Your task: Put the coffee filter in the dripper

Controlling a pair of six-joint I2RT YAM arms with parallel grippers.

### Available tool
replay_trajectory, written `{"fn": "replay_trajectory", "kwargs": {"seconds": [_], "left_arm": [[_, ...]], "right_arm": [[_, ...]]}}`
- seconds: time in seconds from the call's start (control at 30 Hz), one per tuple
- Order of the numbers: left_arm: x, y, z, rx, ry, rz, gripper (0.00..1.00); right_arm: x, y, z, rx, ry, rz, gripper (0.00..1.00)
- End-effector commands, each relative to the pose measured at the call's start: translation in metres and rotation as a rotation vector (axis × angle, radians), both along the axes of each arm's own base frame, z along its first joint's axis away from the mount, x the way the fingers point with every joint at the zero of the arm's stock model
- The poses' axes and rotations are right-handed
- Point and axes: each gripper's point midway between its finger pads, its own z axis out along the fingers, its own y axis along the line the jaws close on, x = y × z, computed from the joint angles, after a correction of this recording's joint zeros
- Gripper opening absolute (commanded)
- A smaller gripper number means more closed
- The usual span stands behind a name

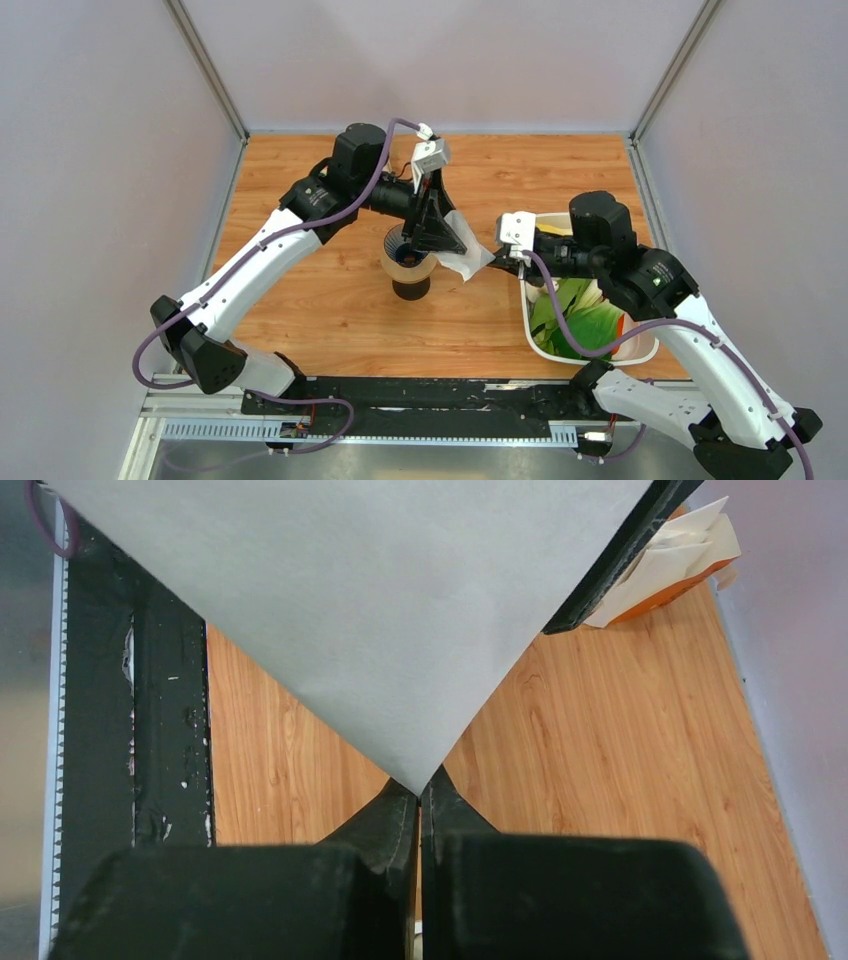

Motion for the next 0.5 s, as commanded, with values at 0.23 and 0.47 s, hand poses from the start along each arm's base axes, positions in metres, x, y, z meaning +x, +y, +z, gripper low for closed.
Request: {"fn": "replay_trajectory", "kwargs": {"seconds": [0.23,0.47], "left_arm": [[-0.014,-0.009,0.010,-0.014,-0.193,-0.001,0.67],[-0.016,-0.011,0.023,-0.047,-0.244,-0.032,0.45]], "right_arm": [[-0.005,0.008,0.020,0.038,-0.050,0.067,0.00],[-0.007,0.008,0.012,0.022,-0.027,0.081,0.00]]}}
